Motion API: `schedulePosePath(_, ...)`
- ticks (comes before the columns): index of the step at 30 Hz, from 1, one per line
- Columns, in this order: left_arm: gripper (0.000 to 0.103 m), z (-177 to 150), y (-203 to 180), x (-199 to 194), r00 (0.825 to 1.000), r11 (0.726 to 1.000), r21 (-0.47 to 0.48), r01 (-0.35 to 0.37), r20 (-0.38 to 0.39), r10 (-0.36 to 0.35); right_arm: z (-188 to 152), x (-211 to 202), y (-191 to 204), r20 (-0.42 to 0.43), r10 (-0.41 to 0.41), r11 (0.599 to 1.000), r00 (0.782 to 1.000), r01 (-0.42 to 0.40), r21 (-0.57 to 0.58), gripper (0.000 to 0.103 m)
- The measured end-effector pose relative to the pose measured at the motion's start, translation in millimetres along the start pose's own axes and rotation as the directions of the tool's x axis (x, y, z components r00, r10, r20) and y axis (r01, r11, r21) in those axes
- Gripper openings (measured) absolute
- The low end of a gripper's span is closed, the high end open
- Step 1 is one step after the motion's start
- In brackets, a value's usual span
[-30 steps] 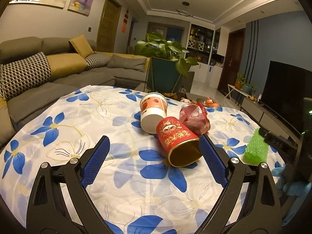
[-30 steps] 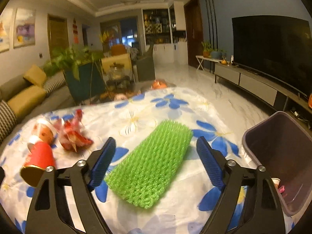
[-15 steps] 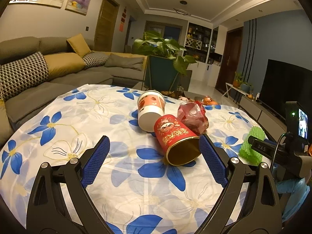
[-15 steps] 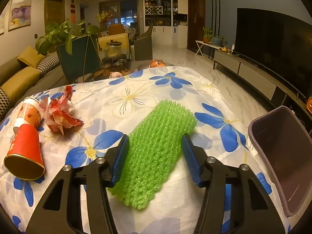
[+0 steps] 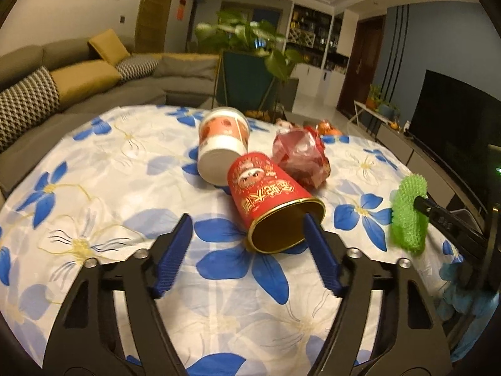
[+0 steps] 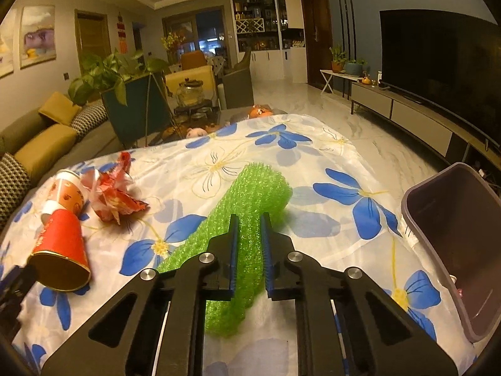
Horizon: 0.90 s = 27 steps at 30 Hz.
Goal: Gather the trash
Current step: 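Grasp the green foam net with the right tool while the left tool reaches toward the red cup, then grasp and lift the red tin with the left tool while the right tool lifts the green net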
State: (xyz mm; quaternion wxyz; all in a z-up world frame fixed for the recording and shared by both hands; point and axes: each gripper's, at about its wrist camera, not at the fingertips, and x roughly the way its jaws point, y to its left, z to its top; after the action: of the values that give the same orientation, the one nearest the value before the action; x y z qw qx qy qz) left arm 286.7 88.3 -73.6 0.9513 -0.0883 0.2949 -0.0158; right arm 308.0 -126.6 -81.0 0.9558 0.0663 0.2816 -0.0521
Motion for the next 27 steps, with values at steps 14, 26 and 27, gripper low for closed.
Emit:
schedulePosePath(14, 0.002, -3, 3, 20, 0.996, 0.998, -0.031, 0.055, -0.074, -0.058, -8, -34, -2, 0.093, 0.077, 0.997, 0.993, -0.078, 0.014, 0.014)
schedulePosePath(26, 0.002, -6, -9, -34, 0.996, 0.997, -0.024, 0.080, 0.035, -0.079, -19, -82, -19, 0.158, 0.096, 0.995, 0.983, -0.096, -0.008, 0.013)
schedulePosePath(27, 0.002, -6, -12, -39, 0.996, 0.996, -0.021, 0.084, 0.041, -0.083, -19, -88, -22, 0.164, 0.093, 0.996, 0.982, -0.093, -0.007, 0.013)
